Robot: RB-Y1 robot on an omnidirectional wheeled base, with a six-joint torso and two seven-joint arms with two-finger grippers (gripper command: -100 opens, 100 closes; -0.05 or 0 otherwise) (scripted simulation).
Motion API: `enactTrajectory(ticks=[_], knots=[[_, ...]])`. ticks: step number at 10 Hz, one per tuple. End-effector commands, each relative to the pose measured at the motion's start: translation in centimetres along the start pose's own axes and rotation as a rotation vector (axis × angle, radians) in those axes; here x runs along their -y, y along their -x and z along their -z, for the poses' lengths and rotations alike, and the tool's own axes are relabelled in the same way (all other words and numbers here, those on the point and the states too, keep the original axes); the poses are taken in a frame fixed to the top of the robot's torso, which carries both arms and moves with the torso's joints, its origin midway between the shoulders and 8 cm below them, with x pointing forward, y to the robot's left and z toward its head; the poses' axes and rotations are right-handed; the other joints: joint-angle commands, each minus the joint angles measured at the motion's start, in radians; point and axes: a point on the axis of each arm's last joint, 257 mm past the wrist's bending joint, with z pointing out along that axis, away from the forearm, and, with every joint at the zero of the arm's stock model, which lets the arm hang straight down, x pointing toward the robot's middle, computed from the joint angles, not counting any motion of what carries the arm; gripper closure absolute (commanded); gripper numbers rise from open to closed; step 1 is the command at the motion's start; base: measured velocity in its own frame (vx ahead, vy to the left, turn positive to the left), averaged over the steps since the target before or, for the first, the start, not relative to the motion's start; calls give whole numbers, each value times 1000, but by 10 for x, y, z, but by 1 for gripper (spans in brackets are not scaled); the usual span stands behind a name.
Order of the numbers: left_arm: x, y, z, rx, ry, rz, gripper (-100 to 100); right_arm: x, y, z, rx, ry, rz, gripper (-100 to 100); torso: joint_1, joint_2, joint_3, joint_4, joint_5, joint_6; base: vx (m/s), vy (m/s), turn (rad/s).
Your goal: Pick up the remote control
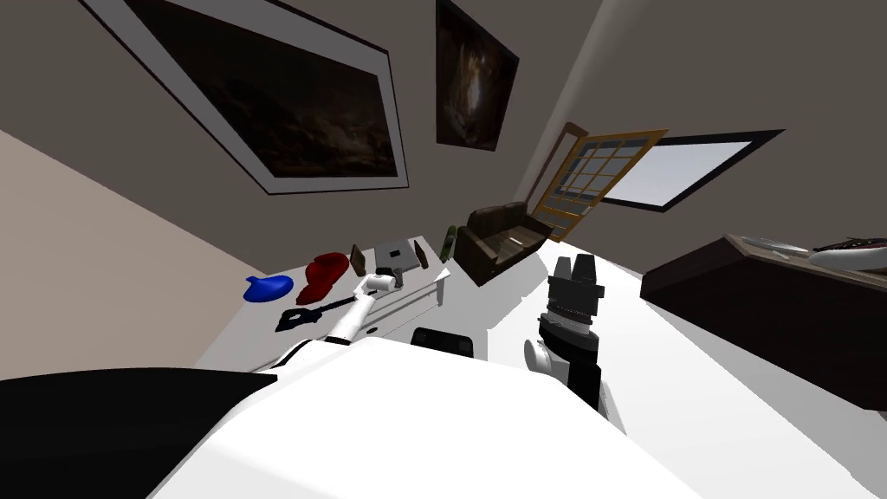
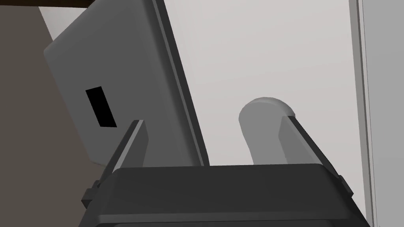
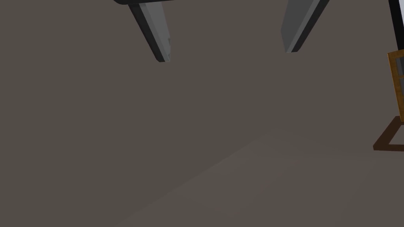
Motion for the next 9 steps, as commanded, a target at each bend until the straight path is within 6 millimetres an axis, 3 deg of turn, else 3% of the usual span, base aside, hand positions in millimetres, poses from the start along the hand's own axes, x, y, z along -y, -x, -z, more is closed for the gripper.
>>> enactTrajectory(ticks=[1,2,7,8,9], knots=[[-8,9,-1,17,45,18,-100,0,0,0,0,0,0,0,0,0,0,0,0,0,20,2,-29],[-20,24,-5,40,99,50,-100,0,0,0,0,0,0,0,0,0,0,0,0,0,24,-1,-58],[-54,57,-7,96,233,119,-100,0,0,0,0,0,0,0,0,0,0,0,0,0,24,3,-39],[-68,71,-5,120,289,153,-100,0,0,0,0,0,0,0,0,0,0,0,0,0,32,11,-44],[-68,71,-5,120,289,153,-100,0,0,0,0,0,0,0,1,0,0,0,0,0,24,10,-30]])
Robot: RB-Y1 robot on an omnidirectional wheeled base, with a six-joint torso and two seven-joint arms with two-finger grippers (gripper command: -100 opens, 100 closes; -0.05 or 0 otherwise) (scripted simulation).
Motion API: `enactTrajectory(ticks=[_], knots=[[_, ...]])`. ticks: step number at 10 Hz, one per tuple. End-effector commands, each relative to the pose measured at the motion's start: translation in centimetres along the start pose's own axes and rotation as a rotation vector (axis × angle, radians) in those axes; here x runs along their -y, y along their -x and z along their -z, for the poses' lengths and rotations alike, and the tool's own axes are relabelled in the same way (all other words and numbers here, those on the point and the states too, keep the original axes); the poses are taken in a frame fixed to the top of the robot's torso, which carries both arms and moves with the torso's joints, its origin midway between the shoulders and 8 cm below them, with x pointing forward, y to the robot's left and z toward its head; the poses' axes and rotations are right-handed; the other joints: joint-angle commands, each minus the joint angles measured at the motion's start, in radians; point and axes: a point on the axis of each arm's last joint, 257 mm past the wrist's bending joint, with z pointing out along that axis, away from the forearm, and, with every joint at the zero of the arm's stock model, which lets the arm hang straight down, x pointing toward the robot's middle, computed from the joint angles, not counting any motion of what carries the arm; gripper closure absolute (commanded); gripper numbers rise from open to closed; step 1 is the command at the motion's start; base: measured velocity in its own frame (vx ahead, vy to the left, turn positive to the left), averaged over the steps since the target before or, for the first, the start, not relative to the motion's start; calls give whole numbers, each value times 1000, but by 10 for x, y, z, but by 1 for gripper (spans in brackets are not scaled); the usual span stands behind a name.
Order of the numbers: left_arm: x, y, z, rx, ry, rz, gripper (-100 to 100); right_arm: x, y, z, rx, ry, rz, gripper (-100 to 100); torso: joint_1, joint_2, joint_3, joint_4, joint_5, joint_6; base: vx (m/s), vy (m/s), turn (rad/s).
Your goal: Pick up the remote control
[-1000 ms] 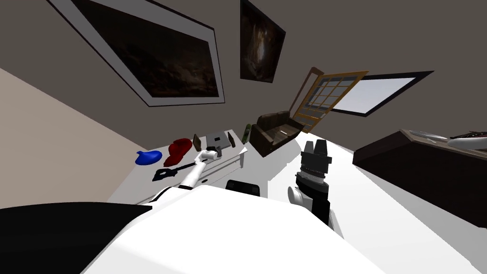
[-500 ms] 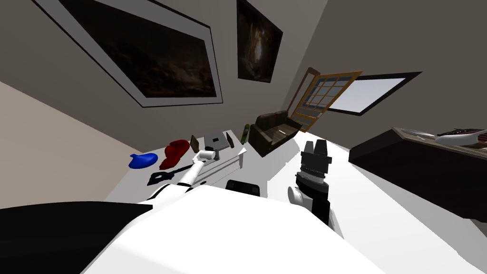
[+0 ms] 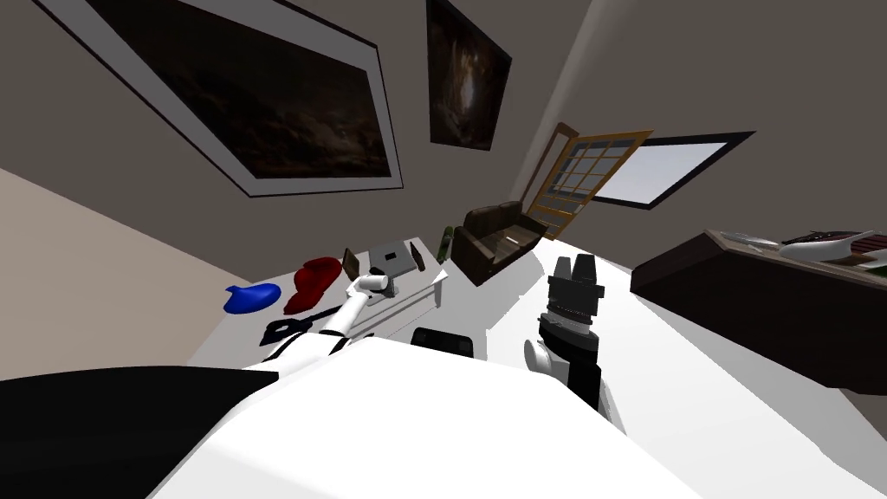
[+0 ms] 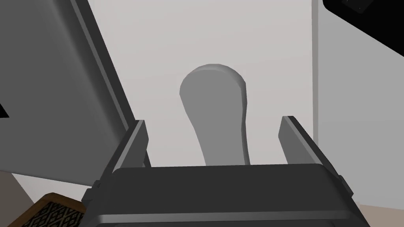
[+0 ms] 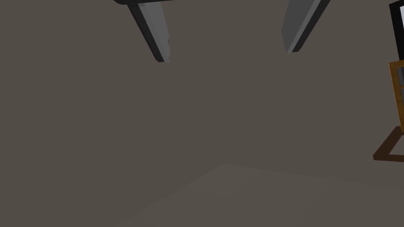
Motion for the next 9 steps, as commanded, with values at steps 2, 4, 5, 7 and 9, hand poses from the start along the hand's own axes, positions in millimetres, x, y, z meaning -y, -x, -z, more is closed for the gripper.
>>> enactTrajectory(ticks=[2,4,5,7,9], knots=[[-12,18,-4,25,61,39,-100,0,0,0,0,0,0,0,0,0,0,0,0,0,29,9,-36],[-29,41,-5,60,147,97,-100,0,0,0,0,0,0,0,0,0,0,0,0,0,42,14,-55],[-40,54,-5,80,193,127,-100,0,0,0,0,0,0,0,1,-1,-1,0,0,0,64,35,-54],[-57,73,-4,110,262,173,-100,0,0,0,0,0,0,0,2,-3,-2,-1,0,0,75,43,-44],[-72,85,-2,131,315,205,-100,0,0,0,0,0,0,0,3,-3,-2,-1,1,0,67,53,-25]])
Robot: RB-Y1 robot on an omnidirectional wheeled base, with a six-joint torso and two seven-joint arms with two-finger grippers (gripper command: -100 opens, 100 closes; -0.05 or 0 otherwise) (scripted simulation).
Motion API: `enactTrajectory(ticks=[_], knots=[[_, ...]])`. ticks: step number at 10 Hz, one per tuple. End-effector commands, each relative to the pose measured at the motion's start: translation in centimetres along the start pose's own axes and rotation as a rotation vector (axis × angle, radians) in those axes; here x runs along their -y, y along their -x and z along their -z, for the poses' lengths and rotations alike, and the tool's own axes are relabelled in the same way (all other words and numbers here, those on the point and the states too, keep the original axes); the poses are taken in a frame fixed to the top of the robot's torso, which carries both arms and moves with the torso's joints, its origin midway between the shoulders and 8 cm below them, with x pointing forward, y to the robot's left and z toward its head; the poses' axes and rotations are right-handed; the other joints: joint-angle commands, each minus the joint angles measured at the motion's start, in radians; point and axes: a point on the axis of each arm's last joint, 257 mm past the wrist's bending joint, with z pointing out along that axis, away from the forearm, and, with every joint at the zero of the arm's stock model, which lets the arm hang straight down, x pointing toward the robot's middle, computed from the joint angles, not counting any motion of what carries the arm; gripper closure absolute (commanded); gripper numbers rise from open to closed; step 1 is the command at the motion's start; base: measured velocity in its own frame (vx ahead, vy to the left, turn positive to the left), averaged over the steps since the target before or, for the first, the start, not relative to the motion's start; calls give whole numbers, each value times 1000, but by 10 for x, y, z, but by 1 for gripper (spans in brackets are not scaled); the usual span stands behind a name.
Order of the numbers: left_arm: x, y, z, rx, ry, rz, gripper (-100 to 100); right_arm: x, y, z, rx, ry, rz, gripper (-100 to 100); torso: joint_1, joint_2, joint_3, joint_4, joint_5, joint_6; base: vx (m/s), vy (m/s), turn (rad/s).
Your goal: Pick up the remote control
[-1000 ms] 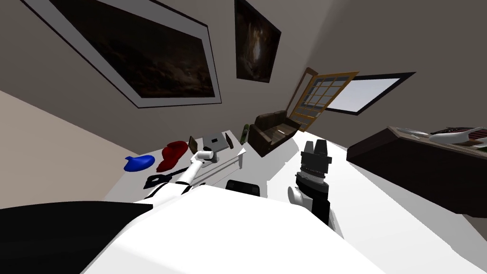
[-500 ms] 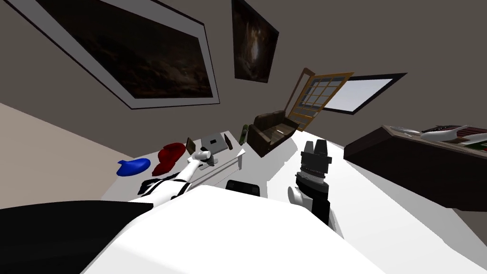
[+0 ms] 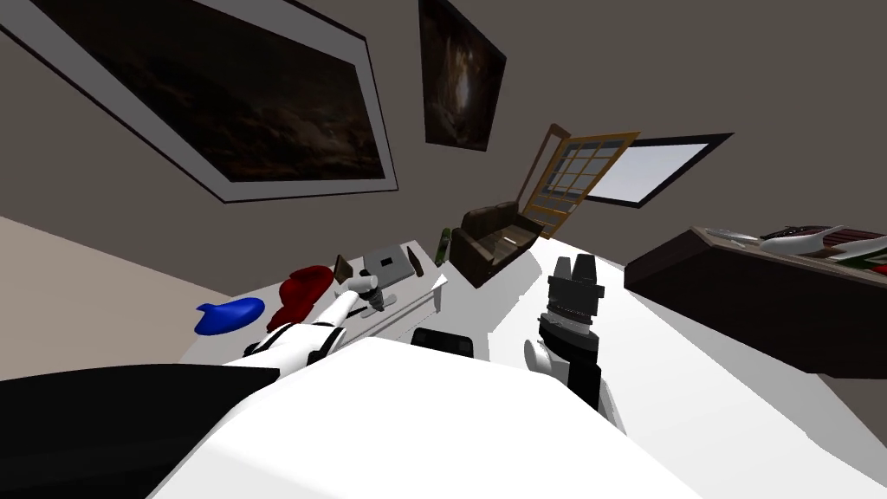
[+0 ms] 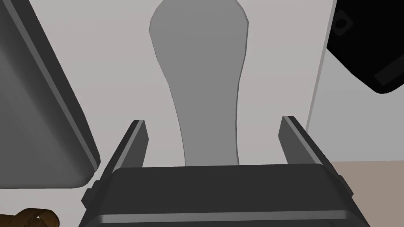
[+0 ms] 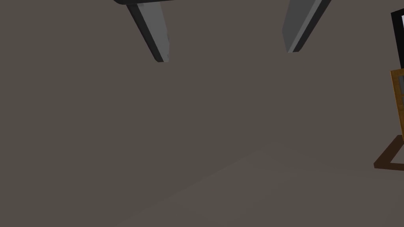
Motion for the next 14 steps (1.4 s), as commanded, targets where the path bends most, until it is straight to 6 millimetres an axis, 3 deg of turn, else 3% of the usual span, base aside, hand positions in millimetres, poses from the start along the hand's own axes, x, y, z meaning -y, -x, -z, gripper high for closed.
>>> enactTrajectory(ticks=[1,2,3,4,11,12,14], knots=[[-14,11,-4,15,40,20,-100,0,0,0,0,0,0,0,0,0,0,0,0,0,65,58,-12],[-8,6,-3,10,25,13,-100,0,0,0,0,0,0,0,0,0,0,0,0,0,27,25,-3],[-9,7,-3,11,28,15,0,0,0,0,0,0,0,0,-2,2,1,0,0,0,5,5,0],[-13,1,-8,12,28,29,-100,0,0,0,0,0,0,0,-3,4,2,1,-1,0,-19,46,-99],[-32,-20,-26,14,26,77,-100,0,0,0,0,0,0,0,2,7,4,2,0,0,-41,78,-90],[-32,-21,-26,14,25,80,100,0,0,0,0,0,0,0,-1,6,4,1,0,0,-4,7,3],[-34,-21,-26,14,29,82,100,0,0,0,0,0,0,0,-2,4,2,1,-1,0,0,0,0]])
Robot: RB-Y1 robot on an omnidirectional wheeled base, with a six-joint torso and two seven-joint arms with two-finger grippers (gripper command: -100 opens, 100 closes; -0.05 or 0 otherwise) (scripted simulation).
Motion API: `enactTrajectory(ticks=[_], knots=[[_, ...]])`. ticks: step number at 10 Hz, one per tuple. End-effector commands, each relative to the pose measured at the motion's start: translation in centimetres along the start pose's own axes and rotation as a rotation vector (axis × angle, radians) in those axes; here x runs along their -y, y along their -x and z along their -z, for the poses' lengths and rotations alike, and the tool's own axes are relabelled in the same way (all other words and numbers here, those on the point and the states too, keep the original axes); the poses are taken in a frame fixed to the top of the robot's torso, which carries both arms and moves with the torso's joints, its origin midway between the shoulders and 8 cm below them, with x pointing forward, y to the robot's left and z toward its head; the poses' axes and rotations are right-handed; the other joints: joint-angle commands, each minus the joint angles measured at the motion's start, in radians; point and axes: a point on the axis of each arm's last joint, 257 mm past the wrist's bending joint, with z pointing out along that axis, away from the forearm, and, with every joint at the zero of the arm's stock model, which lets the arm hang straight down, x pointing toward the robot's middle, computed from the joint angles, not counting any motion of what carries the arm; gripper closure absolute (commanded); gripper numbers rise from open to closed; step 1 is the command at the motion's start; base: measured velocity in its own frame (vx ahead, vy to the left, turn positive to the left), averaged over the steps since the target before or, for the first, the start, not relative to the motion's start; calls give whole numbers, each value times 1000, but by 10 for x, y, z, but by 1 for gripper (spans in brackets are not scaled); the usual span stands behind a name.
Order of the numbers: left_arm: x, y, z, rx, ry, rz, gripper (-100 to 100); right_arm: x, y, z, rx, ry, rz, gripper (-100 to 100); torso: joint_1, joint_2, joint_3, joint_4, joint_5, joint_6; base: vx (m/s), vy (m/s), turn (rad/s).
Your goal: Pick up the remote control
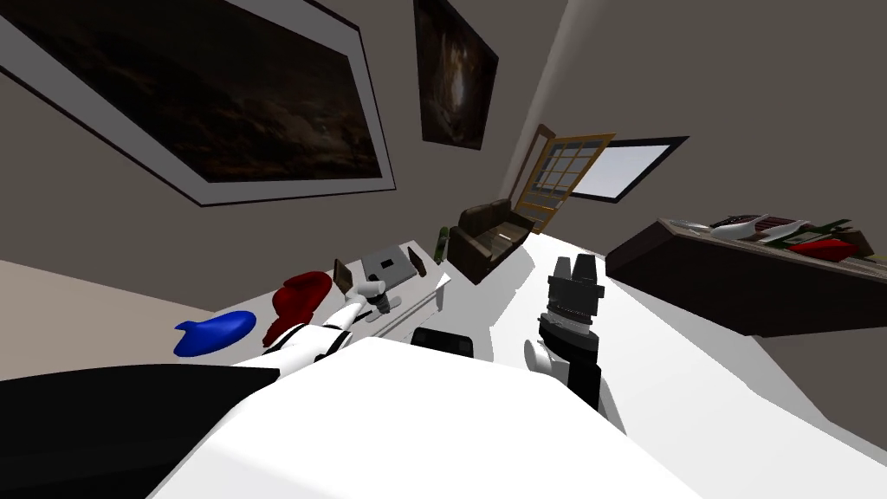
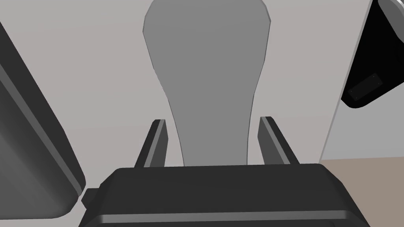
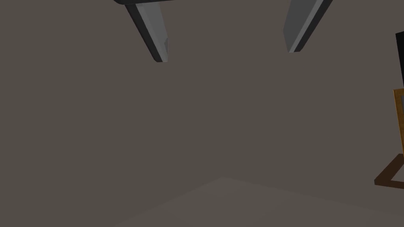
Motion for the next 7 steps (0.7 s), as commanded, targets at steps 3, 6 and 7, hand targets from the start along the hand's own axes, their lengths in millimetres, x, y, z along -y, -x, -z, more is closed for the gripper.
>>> enactTrajectory(ticks=[3,6,7], knots=[[0,0,0,0,0,0,0,0,0,0,0,0,0,0,0,0,0,0,0,0,0,0,0],[14,12,11,0,-2,-31,100,0,0,0,0,0,0,0,-6,-2,-1,0,-2,-1,42,-84,127],[19,18,16,-1,-1,-45,100,0,0,0,0,0,0,0,-7,-2,-1,0,-2,0,43,-93,99]])
